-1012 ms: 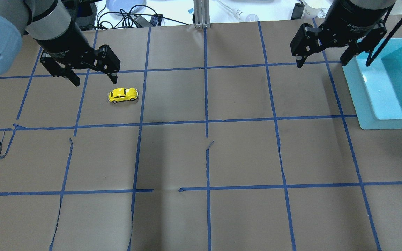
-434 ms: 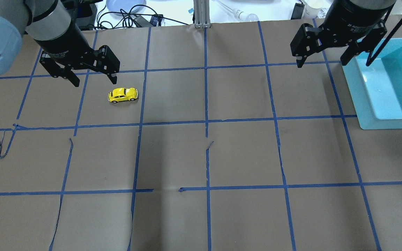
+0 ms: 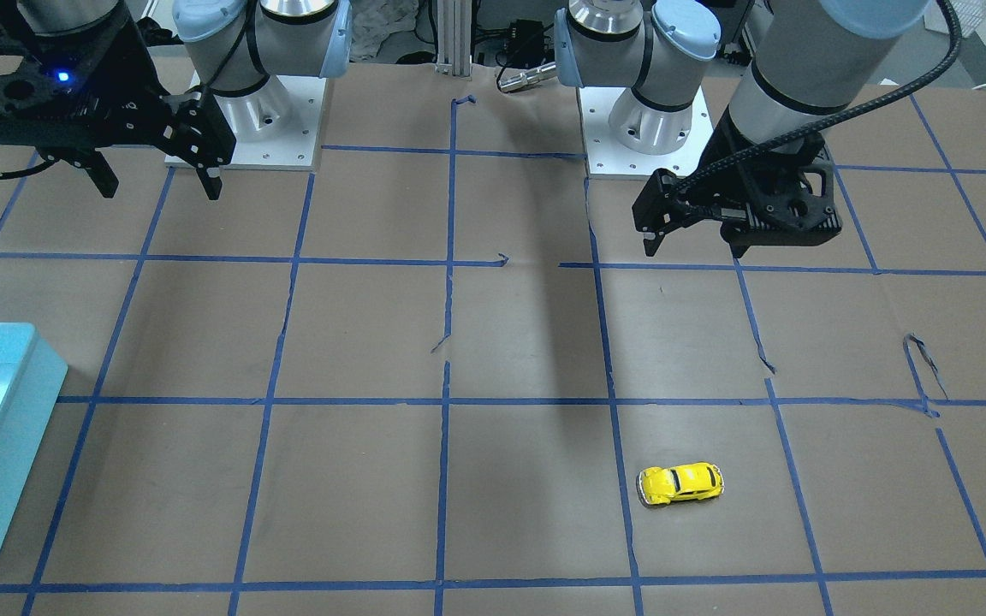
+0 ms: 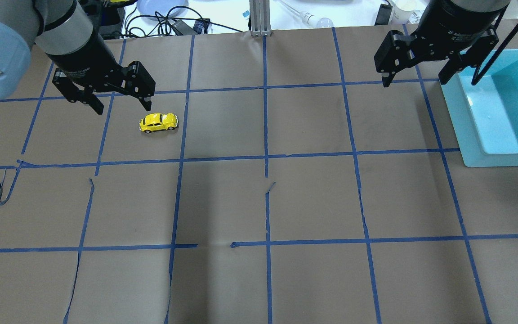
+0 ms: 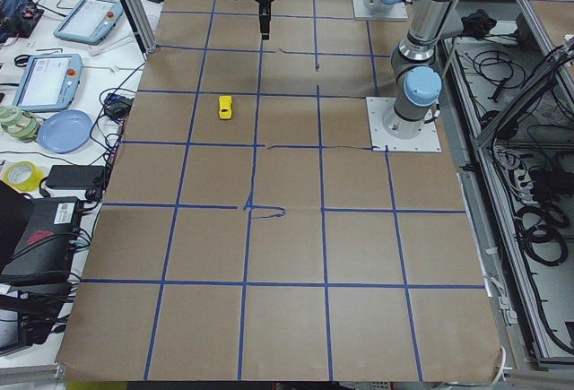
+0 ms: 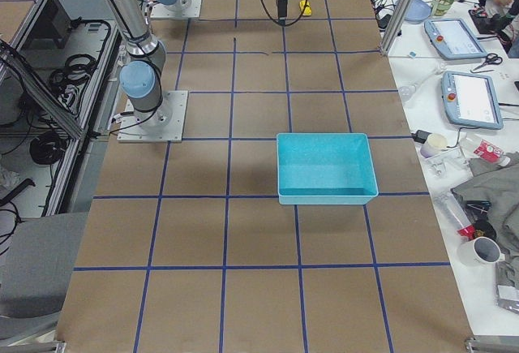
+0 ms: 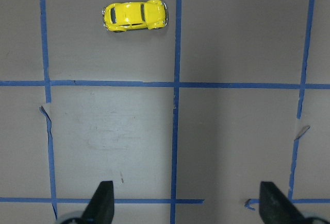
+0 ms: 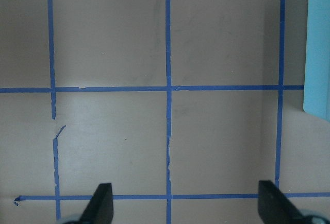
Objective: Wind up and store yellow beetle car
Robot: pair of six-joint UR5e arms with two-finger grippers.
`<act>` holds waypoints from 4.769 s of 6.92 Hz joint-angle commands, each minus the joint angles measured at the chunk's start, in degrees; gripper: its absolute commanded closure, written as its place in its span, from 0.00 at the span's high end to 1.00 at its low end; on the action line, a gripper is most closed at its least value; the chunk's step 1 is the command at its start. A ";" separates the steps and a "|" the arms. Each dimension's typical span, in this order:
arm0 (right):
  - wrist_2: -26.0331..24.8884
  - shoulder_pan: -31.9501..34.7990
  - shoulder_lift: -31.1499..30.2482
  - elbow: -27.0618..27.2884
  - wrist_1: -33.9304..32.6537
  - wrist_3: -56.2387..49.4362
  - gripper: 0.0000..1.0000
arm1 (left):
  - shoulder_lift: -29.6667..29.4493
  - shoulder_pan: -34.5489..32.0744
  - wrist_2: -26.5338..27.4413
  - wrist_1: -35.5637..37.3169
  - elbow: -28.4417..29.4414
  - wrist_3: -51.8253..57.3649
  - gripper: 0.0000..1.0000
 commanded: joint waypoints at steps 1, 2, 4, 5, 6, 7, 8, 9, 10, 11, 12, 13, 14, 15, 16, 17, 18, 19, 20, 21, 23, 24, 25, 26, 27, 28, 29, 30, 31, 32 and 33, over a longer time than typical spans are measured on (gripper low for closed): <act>-0.09 -0.03 0.00 0.00 0.07 0.09 1.00 | 0.19 0.20 1.77 0.55 -0.36 0.26 1.00; -0.09 -0.03 0.00 0.00 0.07 0.09 1.00 | 0.11 0.29 2.05 0.47 -0.45 1.66 1.00; 0.00 -0.03 0.00 0.00 0.07 0.00 1.00 | 0.19 0.47 2.14 0.64 -0.36 2.20 1.00; 0.00 -0.03 0.00 0.00 0.07 0.00 1.00 | 0.19 0.47 2.14 0.55 -0.36 2.46 1.00; -0.09 -0.03 0.00 0.00 0.07 0.00 1.00 | 0.19 0.64 1.88 0.55 -0.36 2.46 1.00; -0.09 -0.03 0.00 0.00 0.07 0.00 1.00 | 0.19 0.91 1.70 0.55 -0.36 2.46 1.00; -0.09 -0.03 0.00 0.00 0.07 0.00 1.00 | 0.28 0.91 2.05 0.55 -0.27 2.46 1.00; -0.09 -0.03 0.00 0.00 0.07 0.00 1.00 | 0.28 0.82 1.96 0.55 -0.27 2.46 1.00; -0.09 -0.03 -0.09 0.00 0.07 0.00 1.00 | 0.28 0.73 1.96 0.55 -0.27 2.46 1.00; -0.09 -0.03 0.00 0.00 0.07 0.00 1.00 | 0.28 0.73 1.96 0.55 -0.19 2.46 1.00; 0.00 -0.03 0.00 0.00 0.07 0.00 1.00 | 0.46 0.73 1.96 0.55 -0.01 2.46 1.00; -0.09 -0.03 -0.09 0.00 0.07 0.00 1.00 | 0.46 0.82 1.87 0.55 -0.01 2.46 1.00; -0.09 -0.12 -0.09 0.00 0.07 0.00 1.00 | 0.46 0.73 1.79 0.55 0.08 2.46 1.00; -0.09 -0.12 -0.09 0.00 0.07 0.00 1.00 | 0.55 0.64 1.79 0.55 0.16 2.46 1.00; -0.09 -0.12 -0.09 0.00 0.07 0.00 1.00 | 0.55 0.64 1.87 0.55 0.17 2.46 1.00; -0.09 -0.12 -0.09 0.00 0.07 0.00 1.00 | 0.55 0.64 1.96 0.55 0.17 2.46 1.00; -0.09 -0.12 -0.09 0.00 0.07 0.00 1.00 | 0.55 0.73 1.96 0.55 -0.01 2.46 1.00; -0.09 -0.12 -0.09 0.00 0.07 0.00 1.00 | 0.55 0.73 2.05 0.55 -0.27 2.46 1.00; -0.09 -0.12 -0.09 0.00 0.07 0.00 1.00 | 0.46 0.73 1.96 0.73 -0.27 2.46 1.00; -0.09 -0.12 -0.09 0.00 0.07 0.00 1.00 | 0.55 0.73 2.05 0.64 -0.27 2.46 1.00; -0.09 -0.12 -0.09 0.09 0.07 0.00 1.00 | 0.55 0.82 1.88 0.73 -0.27 2.37 1.00; -0.09 -0.12 -0.09 0.00 0.07 0.00 1.00 | 0.20 0.82 1.87 0.82 -0.27 2.37 1.00; 0.00 -0.12 -0.09 0.00 0.07 -0.09 1.00 | 0.11 0.82 1.96 0.82 -0.27 2.37 1.00; -0.09 -0.12 -0.09 0.00 0.07 0.00 1.00 | 0.02 0.91 1.87 0.82 -0.27 1.85 1.00; -0.09 -0.12 -0.09 0.00 0.07 0.00 1.00 | -0.42 1.17 1.96 1.16 -0.45 1.76 1.00; -0.09 -0.12 -0.09 0.09 0.07 0.00 1.00 | -1.29 3.09 1.87 1.69 -0.45 1.15 1.00; -0.09 -0.12 -0.09 0.00 0.07 0.00 1.00 | -1.82 5.37 1.79 3.00 -0.54 -1.82 1.00; -0.09 -0.21 -0.09 0.00 0.07 0.00 1.00 | -2.96 6.52 1.87 5.54 -0.62 -3.85 1.00; 0.00 -0.21 -0.09 0.00 0.07 0.00 1.00 | -4.45 6.79 1.87 9.22 -1.50 -4.91 1.00; -0.09 -0.12 -0.09 0.09 0.07 0.00 1.00 | -5.94 6.80 1.87 18.30 -3.24 -12.58 1.00; -0.09 -0.12 -0.09 0.09 0.07 0.00 1.00 | -7.35 6.80 1.96 22.31 -5.96 -27.45 1.00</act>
